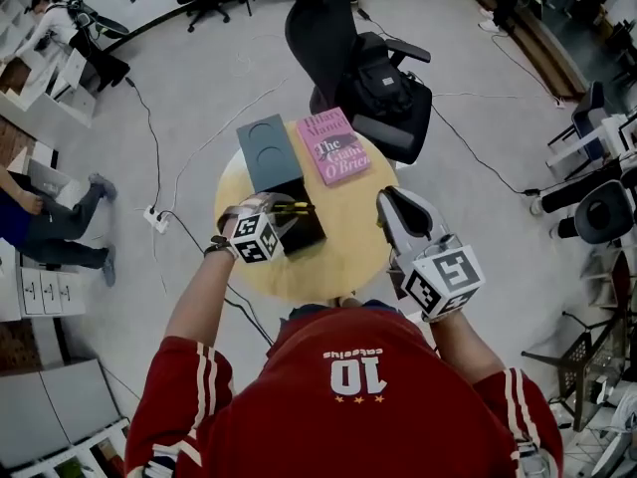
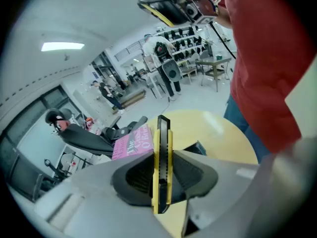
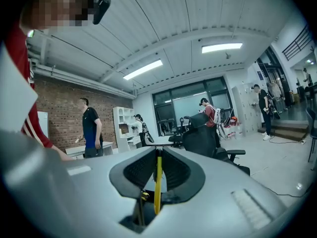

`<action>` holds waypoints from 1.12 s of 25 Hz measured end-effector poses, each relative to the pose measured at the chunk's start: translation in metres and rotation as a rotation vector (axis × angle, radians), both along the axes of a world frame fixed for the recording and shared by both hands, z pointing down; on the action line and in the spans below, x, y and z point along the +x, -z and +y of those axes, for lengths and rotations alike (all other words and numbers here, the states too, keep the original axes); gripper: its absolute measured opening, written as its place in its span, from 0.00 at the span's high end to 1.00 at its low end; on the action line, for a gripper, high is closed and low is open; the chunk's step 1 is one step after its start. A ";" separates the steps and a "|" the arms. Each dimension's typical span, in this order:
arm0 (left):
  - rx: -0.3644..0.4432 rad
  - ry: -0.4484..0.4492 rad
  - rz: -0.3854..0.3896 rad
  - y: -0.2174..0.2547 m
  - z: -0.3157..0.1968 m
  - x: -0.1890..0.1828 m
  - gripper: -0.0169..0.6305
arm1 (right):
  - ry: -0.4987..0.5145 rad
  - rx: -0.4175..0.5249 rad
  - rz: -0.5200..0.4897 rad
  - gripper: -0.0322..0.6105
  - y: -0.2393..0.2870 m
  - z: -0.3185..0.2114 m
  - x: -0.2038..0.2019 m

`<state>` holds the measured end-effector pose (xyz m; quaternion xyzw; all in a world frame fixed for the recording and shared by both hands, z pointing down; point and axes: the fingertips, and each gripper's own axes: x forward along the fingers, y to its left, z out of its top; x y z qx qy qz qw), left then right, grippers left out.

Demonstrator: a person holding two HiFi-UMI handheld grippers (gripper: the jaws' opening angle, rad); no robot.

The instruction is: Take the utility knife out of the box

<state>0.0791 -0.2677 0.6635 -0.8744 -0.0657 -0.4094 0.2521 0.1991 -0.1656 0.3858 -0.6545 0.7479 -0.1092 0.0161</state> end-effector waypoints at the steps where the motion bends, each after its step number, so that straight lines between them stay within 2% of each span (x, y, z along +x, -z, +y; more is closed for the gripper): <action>1: 0.004 0.039 0.056 0.013 -0.002 0.000 0.77 | 0.004 0.002 -0.003 0.89 0.002 0.000 -0.002; 4: -0.002 0.145 0.213 0.050 -0.005 -0.003 0.77 | 0.022 0.013 -0.002 0.89 0.007 -0.001 -0.011; 13: -0.101 0.375 0.583 0.150 0.018 -0.028 0.77 | 0.033 0.075 -0.010 0.89 0.026 -0.007 -0.033; 18: -0.130 0.427 0.733 0.205 0.034 -0.039 0.77 | 0.021 0.100 -0.005 0.89 0.033 -0.008 -0.038; 23: -0.232 0.503 0.909 0.255 0.047 -0.059 0.77 | 0.016 0.121 -0.021 0.89 0.036 -0.005 -0.044; 25: -0.269 0.514 0.956 0.271 0.053 -0.070 0.77 | 0.022 0.140 -0.029 0.89 0.042 -0.002 -0.051; 28: -0.280 0.544 1.010 0.289 0.060 -0.089 0.78 | 0.026 0.166 -0.033 0.89 0.052 0.005 -0.060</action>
